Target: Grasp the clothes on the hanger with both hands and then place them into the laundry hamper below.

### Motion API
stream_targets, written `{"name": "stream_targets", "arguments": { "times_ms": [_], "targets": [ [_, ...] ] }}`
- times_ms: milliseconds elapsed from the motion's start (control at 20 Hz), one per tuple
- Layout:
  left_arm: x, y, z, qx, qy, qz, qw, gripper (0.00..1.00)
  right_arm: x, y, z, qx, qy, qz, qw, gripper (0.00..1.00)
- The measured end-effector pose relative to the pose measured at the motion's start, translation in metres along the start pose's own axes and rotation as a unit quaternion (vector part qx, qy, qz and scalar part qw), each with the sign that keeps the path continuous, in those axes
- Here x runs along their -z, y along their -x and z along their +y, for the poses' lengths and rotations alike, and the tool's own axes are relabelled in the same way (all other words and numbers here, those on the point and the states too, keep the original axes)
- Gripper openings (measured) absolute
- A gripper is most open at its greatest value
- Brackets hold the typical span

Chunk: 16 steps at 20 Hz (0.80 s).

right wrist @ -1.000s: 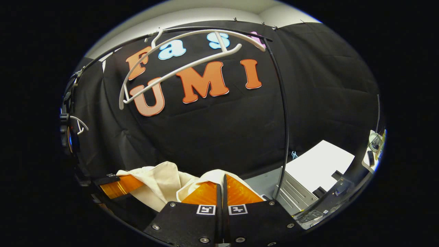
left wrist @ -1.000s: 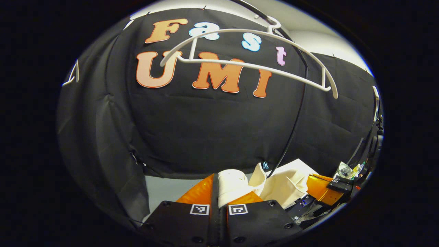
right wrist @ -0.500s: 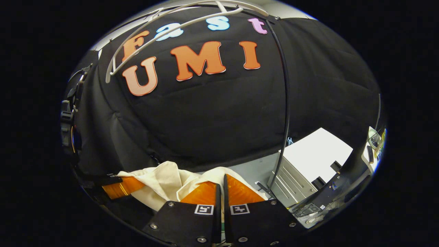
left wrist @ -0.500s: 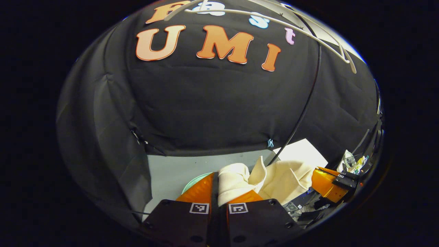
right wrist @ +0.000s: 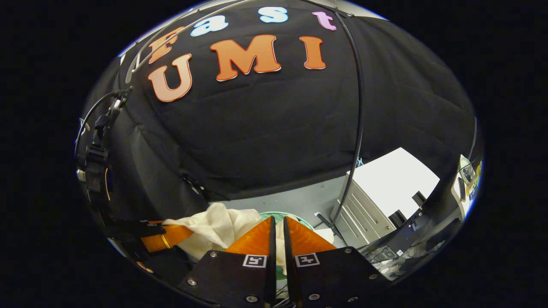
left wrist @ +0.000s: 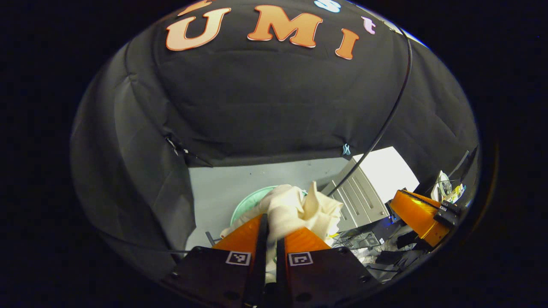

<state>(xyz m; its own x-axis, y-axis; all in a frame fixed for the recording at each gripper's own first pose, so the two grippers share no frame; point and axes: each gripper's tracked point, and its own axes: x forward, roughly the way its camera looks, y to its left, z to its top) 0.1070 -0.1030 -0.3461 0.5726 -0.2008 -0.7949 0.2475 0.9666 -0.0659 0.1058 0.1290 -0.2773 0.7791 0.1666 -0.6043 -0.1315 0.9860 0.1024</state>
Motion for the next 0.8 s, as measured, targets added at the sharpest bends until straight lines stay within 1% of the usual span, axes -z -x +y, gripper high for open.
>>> {"name": "stream_targets", "arguments": {
  "times_ms": [50, 100, 150, 200, 250, 300, 350, 400, 450, 500, 550, 600, 650, 700, 750, 800],
  "targets": [
    [0.004, -0.001, 0.0, -0.001, -0.002, 0.005, 1.0, 0.31, 0.007, 0.0, 0.002, -0.002, -0.004, 0.007, 1.0, 0.12],
    [0.007, -0.004, 0.002, -0.001, -0.004, 0.007, 1.0, 0.34, 0.011, 0.001, 0.002, -0.003, -0.008, 0.012, 1.0, 0.02],
    [0.006, -0.004, 0.002, -0.002, -0.005, 0.008, 1.0, 0.34, 0.015, -0.002, 0.002, -0.004, -0.01, 0.015, 1.0, 0.13],
    [0.007, -0.003, 0.003, -0.004, -0.004, 0.011, 1.0, 0.34, 0.016, -0.003, 0.002, -0.003, -0.011, 0.017, 1.0, 0.02],
    [0.008, -0.003, 0.004, -0.006, -0.001, 0.013, 1.0, 0.42, 0.017, -0.003, 0.0, -0.001, -0.01, 0.017, 1.0, 0.13],
    [0.011, -0.005, 0.009, -0.01, 0.002, 0.017, 1.0, 0.34, 0.018, -0.003, -0.002, 0.001, -0.01, 0.018, 1.0, 0.13],
    [0.013, -0.004, 0.008, -0.008, 0.005, 0.022, 1.0, 0.41, 0.018, -0.003, -0.005, 0.005, -0.009, 0.018, 1.0, 0.13],
    [0.019, -0.003, 0.012, -0.012, 0.007, 0.027, 1.0, 0.55, 0.021, -0.003, -0.007, 0.007, -0.011, 0.019, 1.0, 0.13],
    [0.023, -0.004, 0.013, -0.012, 0.01, 0.03, 0.999, 0.68, 0.022, -0.003, -0.007, 0.009, -0.013, 0.019, 1.0, 0.18],
    [0.027, -0.003, 0.014, -0.013, 0.013, 0.033, 0.999, 0.82, 0.023, -0.004, -0.009, 0.011, -0.014, 0.02, 1.0, 0.14],
    [0.028, -0.003, 0.016, -0.015, 0.014, 0.036, 0.999, 0.8, 0.023, -0.003, -0.009, 0.012, -0.015, 0.021, 1.0, 0.25],
    [0.033, -0.003, 0.018, -0.018, 0.014, 0.037, 0.999, 0.84, 0.025, -0.003, -0.01, 0.013, -0.014, 0.022, 1.0, 0.19],
    [0.035, -0.002, 0.021, -0.022, 0.014, 0.039, 0.999, 0.84, 0.027, -0.002, -0.009, 0.012, -0.014, 0.023, 1.0, 0.3],
    [0.039, -0.002, 0.023, -0.025, 0.013, 0.041, 0.999, 0.79, 0.028, -0.001, -0.01, 0.015, -0.014, 0.022, 1.0, 0.32],
    [0.04, -0.001, 0.024, -0.025, 0.014, 0.041, 0.999, 0.77, 0.03, 0.0, -0.011, 0.018, -0.015, 0.02, 1.0, 0.34],
    [0.04, 0.003, 0.026, -0.028, 0.018, 0.038, 0.999, 0.87, 0.031, 0.002, -0.011, 0.018, -0.016, 0.019, 1.0, 0.34]
  ]
}}
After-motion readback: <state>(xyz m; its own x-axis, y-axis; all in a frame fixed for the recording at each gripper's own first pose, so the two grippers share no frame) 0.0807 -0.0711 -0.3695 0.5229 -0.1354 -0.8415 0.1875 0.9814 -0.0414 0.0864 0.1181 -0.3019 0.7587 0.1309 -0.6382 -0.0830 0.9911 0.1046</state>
